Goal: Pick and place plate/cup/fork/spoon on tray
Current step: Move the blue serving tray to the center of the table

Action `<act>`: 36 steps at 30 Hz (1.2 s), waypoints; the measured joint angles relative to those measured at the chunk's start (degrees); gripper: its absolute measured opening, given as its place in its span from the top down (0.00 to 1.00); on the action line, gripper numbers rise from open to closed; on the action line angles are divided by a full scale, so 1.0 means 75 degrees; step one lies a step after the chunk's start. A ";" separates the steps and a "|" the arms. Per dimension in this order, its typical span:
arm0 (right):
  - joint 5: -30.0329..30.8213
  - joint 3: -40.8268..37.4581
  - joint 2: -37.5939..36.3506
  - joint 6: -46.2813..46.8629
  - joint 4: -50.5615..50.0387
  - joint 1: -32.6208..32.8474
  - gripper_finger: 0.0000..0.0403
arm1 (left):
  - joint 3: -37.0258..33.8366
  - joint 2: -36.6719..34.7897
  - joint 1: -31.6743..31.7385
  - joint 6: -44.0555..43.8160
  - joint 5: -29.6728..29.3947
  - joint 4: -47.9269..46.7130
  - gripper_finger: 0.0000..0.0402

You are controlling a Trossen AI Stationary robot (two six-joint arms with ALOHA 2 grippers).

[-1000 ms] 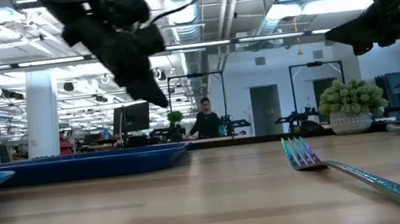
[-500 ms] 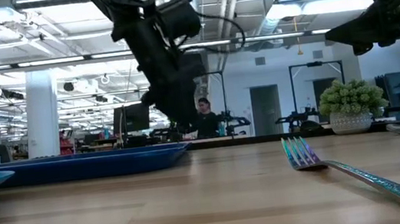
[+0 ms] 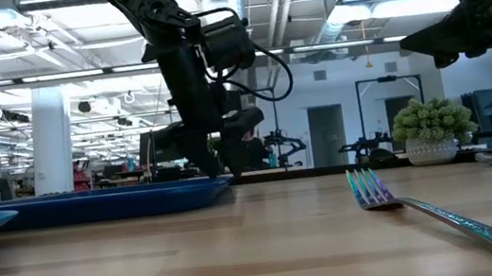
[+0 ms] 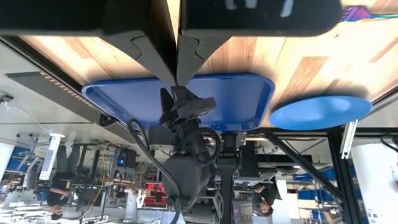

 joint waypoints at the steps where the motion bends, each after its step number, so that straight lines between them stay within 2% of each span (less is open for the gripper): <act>1: 0.0000 0.0000 0.0000 0.0000 -0.0001 -0.0001 0.92 | 0.0000 0.0000 -0.0001 -0.0015 -0.0005 -0.0024 0.42; 19: 0.0000 0.0001 0.0000 0.0000 0.0000 -0.0001 0.92 | -0.0443 -0.0012 -0.0285 -0.0154 0.0412 0.0538 0.49; 30: 0.0000 0.0001 0.0000 0.0000 -0.0001 0.0000 0.92 | -0.0431 -0.0052 -0.0552 0.0801 0.0519 0.0553 0.80; 36: 0.0000 0.0000 0.0000 0.0000 0.0002 -0.0001 0.92 | -0.0421 -0.0049 -0.0592 0.1209 0.0542 0.0545 0.89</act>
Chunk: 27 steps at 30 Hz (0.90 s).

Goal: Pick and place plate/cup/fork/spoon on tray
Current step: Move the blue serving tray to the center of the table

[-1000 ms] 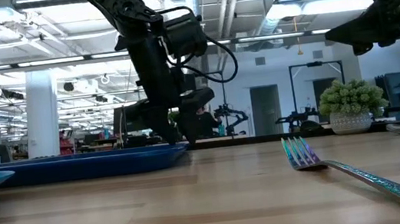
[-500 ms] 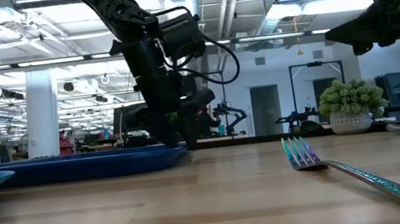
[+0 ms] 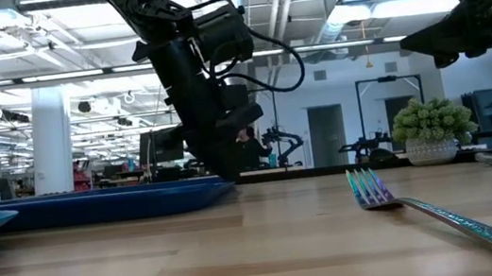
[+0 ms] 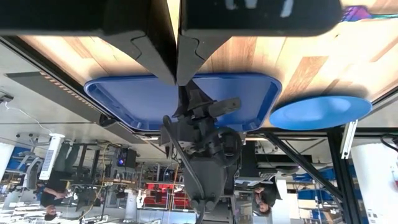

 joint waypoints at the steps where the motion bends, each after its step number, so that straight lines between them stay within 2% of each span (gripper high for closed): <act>1: 0.0000 0.0002 0.0000 0.0000 -0.0002 0.0000 0.92 | 0.0034 0.0008 -0.0003 0.0095 0.0000 -0.0032 0.90; 11: 0.0000 0.0000 0.0000 -0.0003 0.0000 0.0003 0.92 | 0.0548 0.0078 -0.0276 0.1262 0.0062 -0.0142 0.96; 20: -0.0001 0.0001 0.0000 0.0000 -0.0001 0.0001 0.92 | 0.0578 0.0078 -0.0440 0.1622 -0.0071 -0.0081 1.00; 24: 0.0000 0.0002 0.0000 -0.0001 -0.0003 0.0000 0.92 | 0.0579 0.0078 -0.0402 0.0984 -0.0325 -0.0050 0.99; 27: -0.0001 0.0001 0.0000 0.0000 -0.0001 0.0003 0.92 | 0.0584 0.0067 -0.0356 0.0466 -0.0397 -0.0040 0.93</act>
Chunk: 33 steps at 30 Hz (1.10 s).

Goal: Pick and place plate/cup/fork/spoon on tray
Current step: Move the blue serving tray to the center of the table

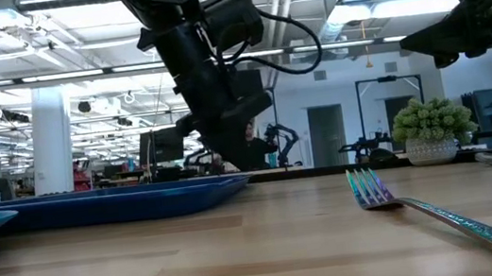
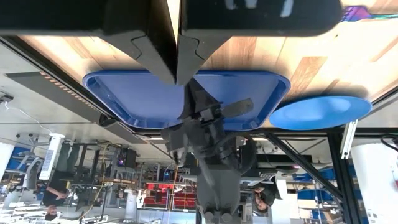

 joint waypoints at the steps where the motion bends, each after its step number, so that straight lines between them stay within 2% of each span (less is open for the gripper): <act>1: 0.0001 -0.0001 0.0000 0.0000 -0.0001 -0.0003 0.92 | 0.0003 0.0000 0.0003 -0.0180 0.0008 0.0008 0.90; 5: 0.0001 0.0000 0.0000 -0.0002 -0.0001 -0.0003 0.92 | 0.0009 -0.0004 -0.0017 -0.0617 -0.0228 -0.0058 0.76; 8: 0.0001 -0.0001 0.0000 0.0000 -0.0001 -0.0001 0.92 | 0.0009 -0.0006 0.0004 -0.1188 -0.0128 -0.0072 0.65; 11: 0.0001 -0.0001 0.0000 0.0000 -0.0001 0.0000 0.92 | 0.0009 -0.0009 0.0013 -0.1272 -0.0144 -0.0105 0.55; 16: 0.0001 -0.0001 0.0000 -0.0002 -0.0001 0.0000 0.92 | 0.0038 0.0181 0.0006 -0.1429 -0.0106 -0.0199 0.47; 18: 0.0001 0.0001 -0.0003 0.0000 -0.0001 0.0000 0.92 | 0.0012 0.0423 0.0006 -0.1484 0.0111 -0.0244 0.46; 21: -0.0001 -0.0001 -0.0012 -0.0002 -0.0005 0.0000 0.92 | 0.0147 0.0796 0.0006 -0.1462 0.0089 -0.0038 0.46; 25: 0.0004 0.0000 0.0002 -0.0002 -0.0001 0.0000 0.92 | 0.0461 0.1055 -0.0013 -0.1483 -0.0054 -0.0418 0.49; 33: 0.0001 -0.0001 0.0003 0.0000 -0.0001 0.0000 0.92 | 0.1221 0.1064 -0.0146 -0.0859 -0.0409 -0.1755 0.69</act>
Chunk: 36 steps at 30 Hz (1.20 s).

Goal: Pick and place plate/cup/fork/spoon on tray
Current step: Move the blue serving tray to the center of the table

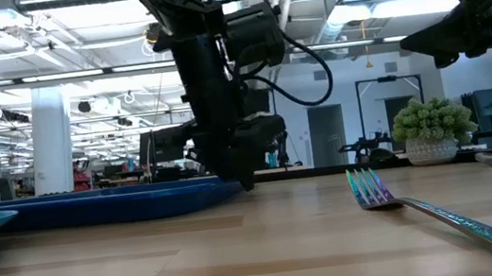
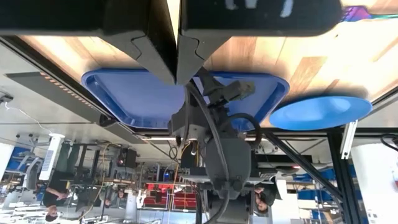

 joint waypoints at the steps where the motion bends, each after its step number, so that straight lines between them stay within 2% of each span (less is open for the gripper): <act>1: 0.0000 0.0003 0.0000 0.0000 0.0000 0.0000 0.92 | 0.0064 0.0000 -0.0008 0.0288 -0.0050 -0.0083 0.72; 6: 0.0000 0.0002 0.0002 -0.0002 0.0000 0.0000 0.92 | 0.0202 -0.0003 -0.0076 0.1170 -0.0137 -0.0195 0.85; 11: 0.0000 0.0002 0.0001 0.0000 0.0000 0.0000 0.92 | 0.0209 -0.0003 -0.0107 0.1274 -0.0212 -0.0174 0.98; 19: 0.0000 0.0002 0.0003 0.0000 0.0000 0.0000 0.92 | 0.0207 -0.0076 -0.0105 0.1536 -0.0235 -0.0264 0.99; 27: 0.0000 0.0001 0.0003 0.0000 0.0000 0.0000 0.92 | -0.0056 -0.0827 -0.0274 0.2387 -0.0322 -0.1295 1.00; 31: 0.0000 0.0001 0.0001 0.0000 0.0000 0.0000 0.92 | -0.0758 -0.1237 -0.0526 0.2913 0.0691 -0.1475 1.00; 36: 0.0000 0.0001 0.0003 0.0000 0.0000 0.0000 0.92 | -0.1728 -0.1368 -0.0852 0.4032 0.2658 -0.0233 1.00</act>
